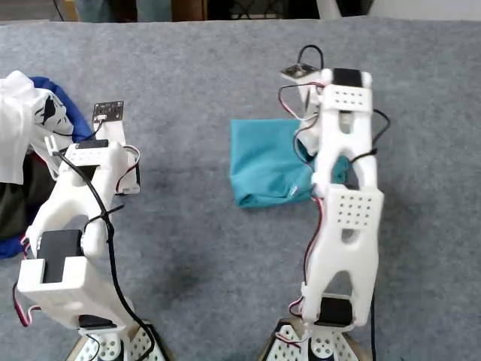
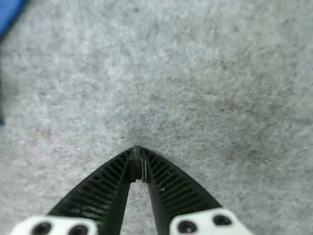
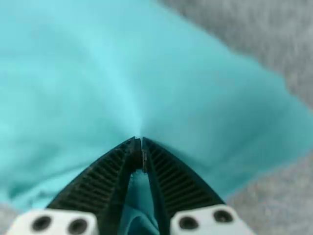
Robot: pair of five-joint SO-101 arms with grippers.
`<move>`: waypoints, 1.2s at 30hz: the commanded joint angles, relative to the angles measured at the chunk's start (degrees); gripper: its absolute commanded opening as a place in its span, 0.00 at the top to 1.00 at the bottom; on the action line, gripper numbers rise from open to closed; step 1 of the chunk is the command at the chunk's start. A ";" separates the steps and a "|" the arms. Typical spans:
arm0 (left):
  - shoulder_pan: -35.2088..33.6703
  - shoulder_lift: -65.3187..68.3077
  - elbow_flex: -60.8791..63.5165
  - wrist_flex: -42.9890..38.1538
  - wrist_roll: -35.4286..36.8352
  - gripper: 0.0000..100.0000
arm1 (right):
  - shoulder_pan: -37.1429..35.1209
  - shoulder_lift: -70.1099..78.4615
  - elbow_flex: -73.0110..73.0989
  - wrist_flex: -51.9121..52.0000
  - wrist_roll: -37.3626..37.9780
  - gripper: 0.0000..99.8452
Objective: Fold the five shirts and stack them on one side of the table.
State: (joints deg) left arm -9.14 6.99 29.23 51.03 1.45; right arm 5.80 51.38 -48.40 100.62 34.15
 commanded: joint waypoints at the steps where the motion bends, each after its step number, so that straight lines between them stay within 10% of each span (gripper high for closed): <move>1: -0.40 -1.67 -0.04 -1.32 0.62 0.97 | 3.60 -10.51 10.15 0.35 2.90 0.99; 13: -0.13 -1.67 -0.13 -1.32 0.62 0.97 | 19.34 -23.16 24.92 -0.18 11.87 0.99; 27: 20.26 -0.09 -27.82 8.09 0.18 0.97 | 5.63 -26.86 25.89 0.09 -6.95 0.99; 36: 27.56 24.18 -52.26 5.01 0.53 0.97 | 6.95 -26.77 39.52 -10.29 -8.00 0.99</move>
State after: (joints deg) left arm 17.05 25.10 -12.26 56.84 1.27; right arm 11.96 28.09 -12.88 94.90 26.51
